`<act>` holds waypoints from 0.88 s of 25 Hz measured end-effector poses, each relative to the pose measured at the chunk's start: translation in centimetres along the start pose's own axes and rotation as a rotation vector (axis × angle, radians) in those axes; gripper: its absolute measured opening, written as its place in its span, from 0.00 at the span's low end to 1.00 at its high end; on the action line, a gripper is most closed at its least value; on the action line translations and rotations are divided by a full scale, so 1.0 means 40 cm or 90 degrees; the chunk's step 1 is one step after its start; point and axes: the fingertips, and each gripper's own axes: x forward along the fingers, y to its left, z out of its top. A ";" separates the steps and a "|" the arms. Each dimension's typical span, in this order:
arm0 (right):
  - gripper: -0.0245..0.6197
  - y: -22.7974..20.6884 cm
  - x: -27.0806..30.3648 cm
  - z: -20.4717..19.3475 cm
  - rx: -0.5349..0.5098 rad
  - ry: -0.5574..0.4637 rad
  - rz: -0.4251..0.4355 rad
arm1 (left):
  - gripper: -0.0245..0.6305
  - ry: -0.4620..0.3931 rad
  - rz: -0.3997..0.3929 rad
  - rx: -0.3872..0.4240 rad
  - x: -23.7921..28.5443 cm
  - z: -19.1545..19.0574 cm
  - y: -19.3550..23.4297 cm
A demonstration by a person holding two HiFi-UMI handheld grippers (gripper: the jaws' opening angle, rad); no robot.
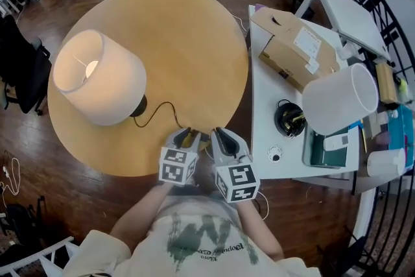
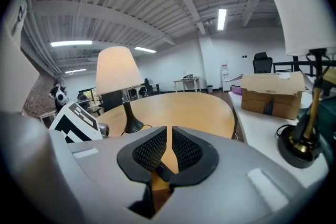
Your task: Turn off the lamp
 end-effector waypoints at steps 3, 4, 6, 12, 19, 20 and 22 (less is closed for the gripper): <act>0.09 -0.012 -0.002 -0.008 0.007 0.000 -0.018 | 0.19 0.012 -0.014 0.003 0.014 -0.007 -0.003; 0.09 -0.016 -0.002 -0.010 0.009 0.001 -0.023 | 0.19 0.016 -0.017 0.003 0.019 -0.010 -0.004; 0.09 -0.021 -0.002 -0.012 0.010 0.001 -0.029 | 0.19 0.021 -0.022 -0.003 0.026 -0.015 -0.002; 0.09 -0.022 -0.002 -0.018 0.009 0.008 -0.035 | 0.18 0.025 -0.025 -0.019 0.034 -0.016 0.006; 0.09 -0.007 0.000 -0.018 0.004 0.007 -0.023 | 0.09 0.038 -0.039 -0.022 0.041 -0.016 0.001; 0.09 -0.005 0.000 -0.019 0.003 0.007 -0.021 | 0.09 0.039 -0.041 -0.021 0.041 -0.015 0.000; 0.09 -0.002 0.000 -0.021 0.003 0.009 -0.018 | 0.06 0.040 -0.046 -0.017 0.041 -0.016 -0.001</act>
